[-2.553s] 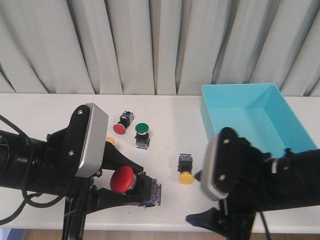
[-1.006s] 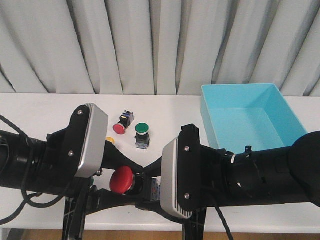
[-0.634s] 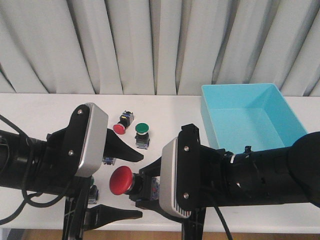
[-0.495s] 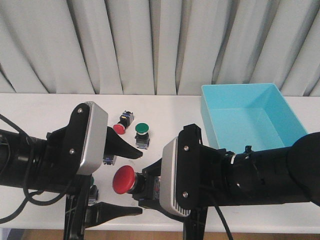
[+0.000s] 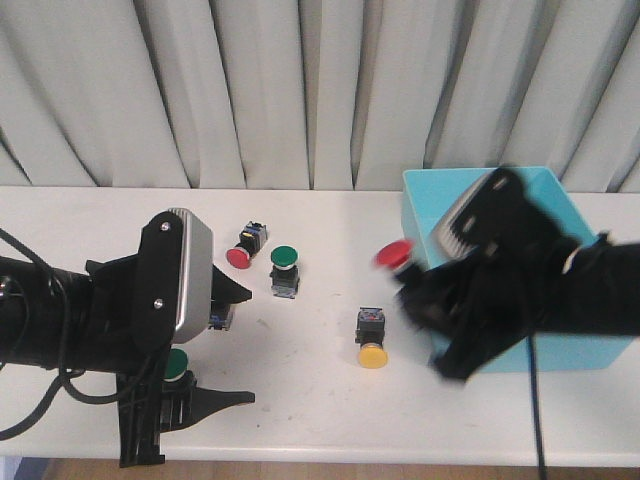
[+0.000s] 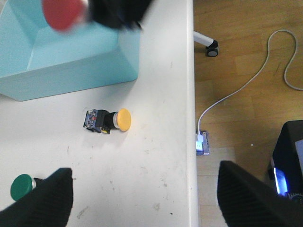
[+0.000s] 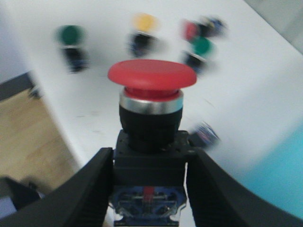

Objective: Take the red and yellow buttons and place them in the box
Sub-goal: 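Carry the red button with the right gripper and drop it in the box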

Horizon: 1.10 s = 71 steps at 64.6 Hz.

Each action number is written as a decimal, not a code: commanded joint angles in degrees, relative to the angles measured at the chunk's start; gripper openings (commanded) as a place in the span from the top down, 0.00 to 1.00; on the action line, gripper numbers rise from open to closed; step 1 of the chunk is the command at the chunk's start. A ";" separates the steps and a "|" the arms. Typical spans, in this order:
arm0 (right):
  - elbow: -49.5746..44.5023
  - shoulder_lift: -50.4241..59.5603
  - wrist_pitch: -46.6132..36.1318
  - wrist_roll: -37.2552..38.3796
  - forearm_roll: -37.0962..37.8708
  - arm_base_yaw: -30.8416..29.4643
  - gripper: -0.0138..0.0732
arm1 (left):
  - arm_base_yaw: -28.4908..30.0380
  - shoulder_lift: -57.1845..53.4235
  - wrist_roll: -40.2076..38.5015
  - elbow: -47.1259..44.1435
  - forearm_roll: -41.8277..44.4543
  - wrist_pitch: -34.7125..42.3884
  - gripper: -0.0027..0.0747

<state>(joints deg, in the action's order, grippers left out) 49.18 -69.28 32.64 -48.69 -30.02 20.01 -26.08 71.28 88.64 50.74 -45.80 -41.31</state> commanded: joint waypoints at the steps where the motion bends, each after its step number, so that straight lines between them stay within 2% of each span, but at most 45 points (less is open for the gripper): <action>1: 4.95 -0.83 -0.72 15.76 7.40 -6.83 0.56 | -0.22 -1.18 -0.90 1.29 -2.04 1.79 0.20; 8: 10.91 -6.81 4.39 29.04 17.13 -14.42 0.56 | -0.22 -1.18 -0.90 1.29 -2.04 1.79 0.20; 16: 17.61 -15.51 11.24 37.24 24.39 -18.78 0.56 | -0.22 -1.18 -0.96 1.29 -2.04 1.79 0.20; 22: 22.95 -22.03 14.96 40.20 27.83 -20.04 0.56 | -0.22 -1.18 -1.08 1.29 -2.04 1.79 0.20; 44: 35.58 -40.50 17.80 42.18 28.94 -20.47 0.56 | -0.22 -1.18 -1.13 1.29 -2.04 1.73 0.20; 71: 36.34 -47.67 16.74 42.13 32.35 -20.47 0.56 | -0.22 -1.18 -1.18 1.29 -2.04 1.73 0.20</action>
<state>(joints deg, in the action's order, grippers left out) 83.85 -119.38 50.47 -6.66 1.20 -0.22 -26.08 71.28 88.06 50.74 -45.36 -41.25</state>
